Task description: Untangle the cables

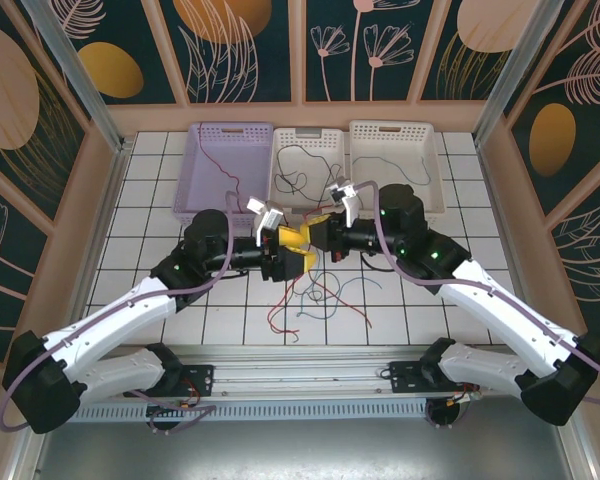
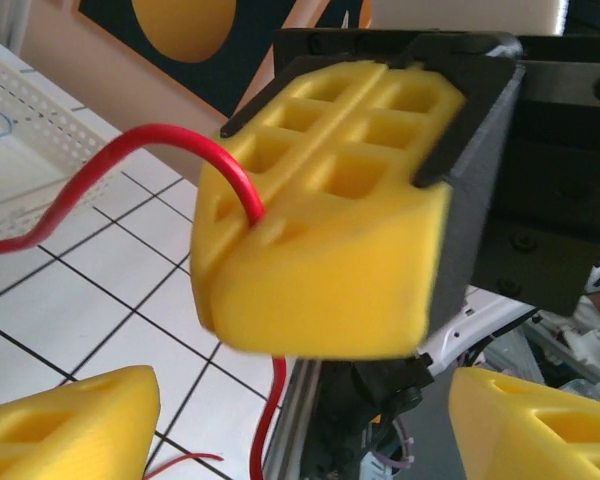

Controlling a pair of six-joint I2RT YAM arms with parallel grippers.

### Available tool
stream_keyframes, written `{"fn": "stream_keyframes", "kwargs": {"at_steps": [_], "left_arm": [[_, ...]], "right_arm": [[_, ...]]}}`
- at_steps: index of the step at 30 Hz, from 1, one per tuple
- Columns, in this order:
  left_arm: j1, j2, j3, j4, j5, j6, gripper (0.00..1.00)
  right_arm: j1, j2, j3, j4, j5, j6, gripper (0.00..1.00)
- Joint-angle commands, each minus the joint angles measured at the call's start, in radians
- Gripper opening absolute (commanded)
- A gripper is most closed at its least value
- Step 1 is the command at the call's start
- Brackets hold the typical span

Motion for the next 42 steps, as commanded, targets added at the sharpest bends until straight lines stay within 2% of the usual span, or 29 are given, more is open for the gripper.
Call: {"fn": "stream_keyframes", "kwargs": {"at_steps": [1, 7, 11, 15, 18, 19, 24, 26, 29, 31, 38, 42], "left_arm": [[-0.005, 0.013, -0.014, 0.049, 0.043, -0.004, 0.69], [-0.005, 0.020, -0.017, -0.013, 0.027, 0.033, 0.63], [-0.005, 0.021, -0.020, -0.013, 0.032, 0.035, 0.48], [-0.005, 0.024, -0.018, -0.011, 0.038, 0.032, 0.28], [-0.005, 0.021, -0.017, -0.015, 0.035, 0.035, 0.09], [-0.005, 0.020, -0.017, -0.016, 0.033, 0.039, 0.00], [-0.005, -0.010, -0.029, -0.009, -0.018, 0.031, 0.00], [-0.005, -0.026, -0.035, -0.006, -0.054, 0.023, 0.00], [-0.005, -0.041, -0.046, 0.004, -0.111, 0.004, 0.00], [-0.005, -0.052, -0.058, 0.037, -0.135, -0.024, 0.00], [-0.005, -0.074, -0.067, 0.133, -0.156, -0.107, 0.00], [-0.005, -0.088, -0.079, 0.197, -0.149, -0.166, 0.00]], "right_arm": [[0.008, 0.000, 0.011, 0.056, -0.028, 0.023, 0.00], [0.013, -0.003, 0.026, 0.055, -0.030, 0.034, 0.00], [0.015, 0.003, 0.030, 0.057, -0.028, 0.040, 0.00], [0.020, 0.008, 0.033, 0.055, -0.009, 0.045, 0.00], [0.022, 0.011, 0.039, 0.045, 0.019, 0.048, 0.00], [0.022, 0.013, 0.043, 0.043, 0.026, 0.050, 0.00], [0.024, -0.002, 0.032, 0.025, 0.105, 0.049, 0.00], [0.024, -0.029, 0.007, 0.028, 0.149, 0.045, 0.08], [0.019, -0.095, -0.053, 0.042, 0.223, 0.057, 0.38], [0.008, -0.149, -0.110, 0.050, 0.254, 0.062, 0.48], [-0.024, -0.282, -0.353, 0.140, 0.219, 0.059, 0.65], [-0.020, -0.324, -0.529, 0.356, 0.107, 0.100, 0.71]]}}
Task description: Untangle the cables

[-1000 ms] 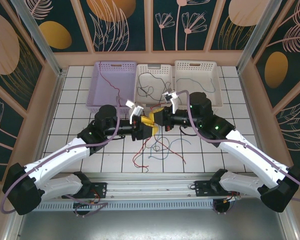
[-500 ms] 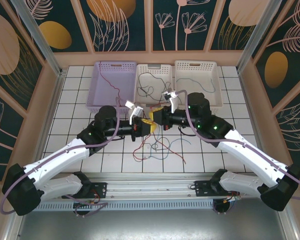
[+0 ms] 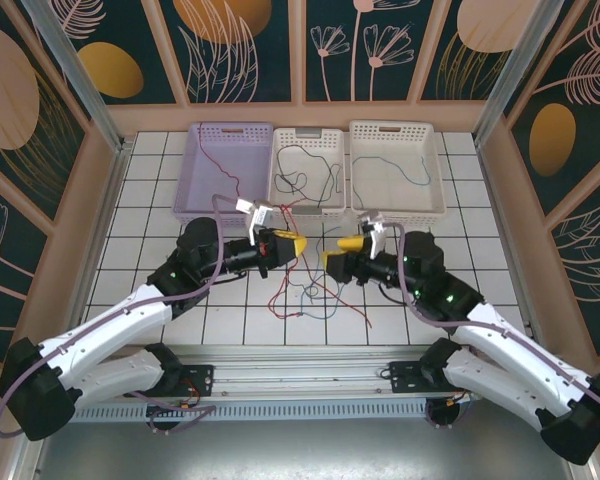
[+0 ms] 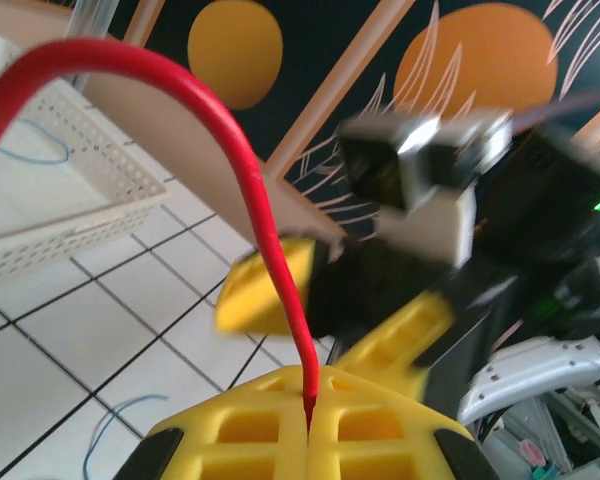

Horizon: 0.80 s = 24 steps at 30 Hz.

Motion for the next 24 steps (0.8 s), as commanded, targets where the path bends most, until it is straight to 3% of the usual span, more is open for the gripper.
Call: {"fn": "stream_keyframes", "kwargs": {"at_steps": [1, 13, 24], "left_arm": [[0.000, -0.029, -0.019, 0.122, -0.005, -0.079, 0.00], [0.000, -0.024, -0.029, 0.174, 0.012, -0.139, 0.00], [0.000, -0.005, -0.029, 0.214, 0.028, -0.166, 0.00]], "right_arm": [[0.002, -0.007, -0.106, 0.226, -0.087, 0.036, 0.72], [0.126, 0.084, -0.246, 0.625, -0.023, 0.026, 0.79], [0.180, 0.266, -0.207, 0.783, 0.073, -0.012, 0.79]]}}
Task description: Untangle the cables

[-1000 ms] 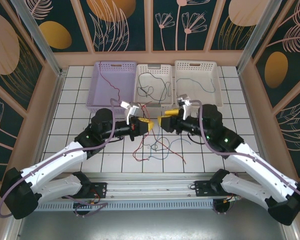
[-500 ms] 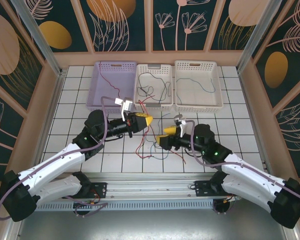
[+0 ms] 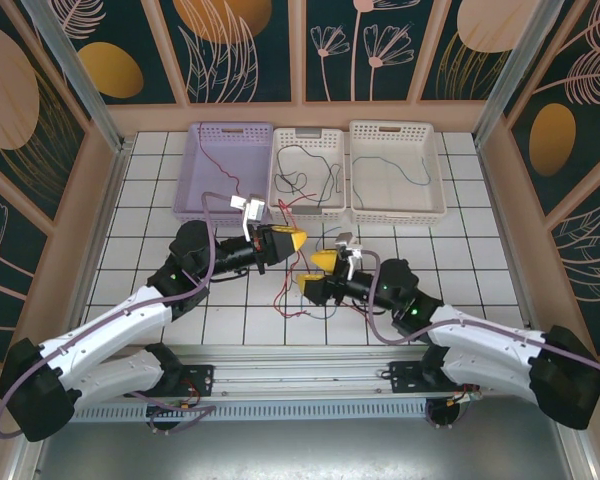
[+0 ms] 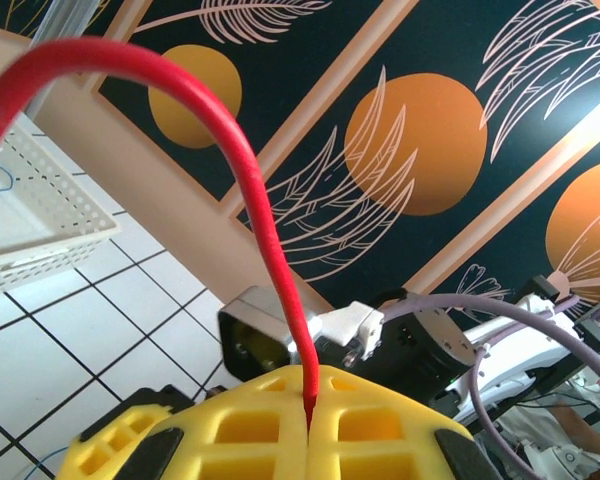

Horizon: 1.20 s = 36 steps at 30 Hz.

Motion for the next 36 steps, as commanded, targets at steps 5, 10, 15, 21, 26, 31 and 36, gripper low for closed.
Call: {"fn": "stream_keyframes", "kwargs": {"at_steps": [5, 10, 15, 21, 26, 31, 36], "left_arm": [[0.000, -0.007, -0.007, 0.075, 0.020, -0.028, 0.00], [0.001, -0.015, -0.013, 0.078, 0.019, -0.028, 0.00], [0.000, -0.038, -0.016, 0.058, 0.016, -0.022, 0.00], [0.001, -0.118, 0.009, -0.087, -0.022, 0.050, 0.00], [0.000, -0.192, 0.064, -0.277, -0.069, 0.139, 0.00], [0.000, -0.239, 0.125, -0.471, -0.140, 0.233, 0.00], [0.001, -0.233, 0.229, -0.659, -0.231, 0.359, 0.00]], "right_arm": [[0.044, 0.141, 0.082, 0.151, 0.049, -0.043, 0.77], [0.063, 0.200, 0.111, 0.180, 0.093, -0.054, 0.72], [0.059, 0.208, 0.132, 0.112, 0.211, -0.057, 0.29], [0.006, 0.173, 0.153, -0.090, 0.342, -0.027, 0.00], [-0.117, 0.131, 0.089, -0.184, 0.380, 0.080, 0.00], [-0.210, 0.054, 0.015, -0.246, 0.434, 0.145, 0.00], [-0.273, -0.009, 0.001, -0.369, 0.510, 0.166, 0.00]]}}
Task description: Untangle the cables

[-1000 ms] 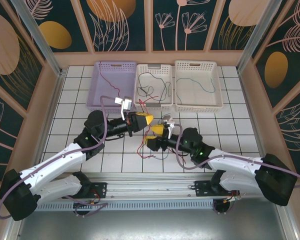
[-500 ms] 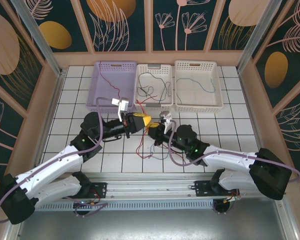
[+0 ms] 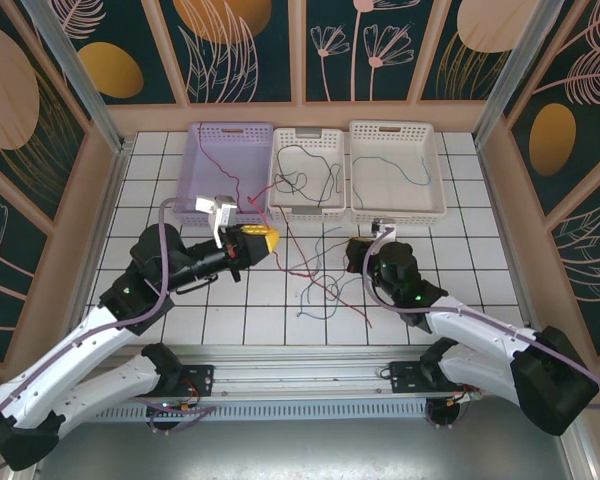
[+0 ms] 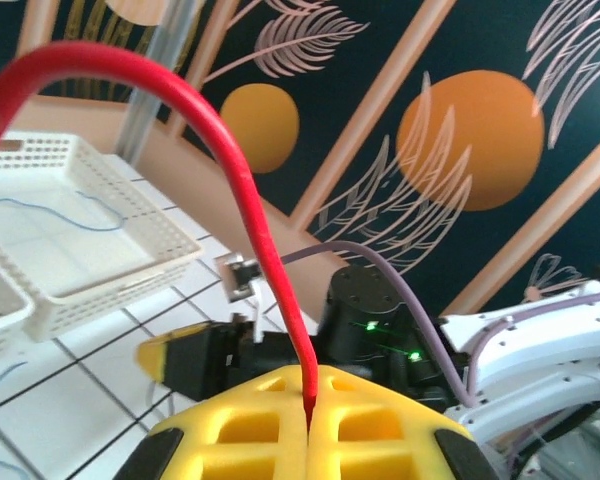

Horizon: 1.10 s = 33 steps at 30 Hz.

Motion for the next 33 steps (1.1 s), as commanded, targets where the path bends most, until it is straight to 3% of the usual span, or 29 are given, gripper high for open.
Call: {"fn": "stream_keyframes", "kwargs": {"at_steps": [1, 7, 13, 18, 26, 33], "left_arm": [[0.001, 0.007, 0.088, -0.192, -0.088, 0.136, 0.00], [0.009, 0.057, 0.192, -0.340, -0.213, 0.253, 0.00], [0.054, 0.117, 0.168, -0.300, -0.316, 0.291, 0.00], [0.180, 0.226, 0.184, -0.203, -0.295, 0.289, 0.00], [0.292, 0.378, 0.270, -0.089, -0.297, 0.269, 0.00], [0.458, 0.469, 0.249, 0.046, -0.247, 0.221, 0.00]], "right_arm": [[-0.038, -0.052, -0.006, -0.117, 0.102, 0.043, 0.00], [-0.169, -0.176, -0.009, -0.252, 0.108, 0.081, 0.00], [-0.186, -0.309, 0.026, -0.296, 0.060, 0.031, 0.00], [-0.185, -0.372, 0.134, -0.376, 0.045, -0.003, 0.00], [-0.165, -0.348, 0.405, -0.494, -0.052, -0.070, 0.00], [-0.039, -0.220, 0.683, -0.586, -0.048, -0.154, 0.00]]}}
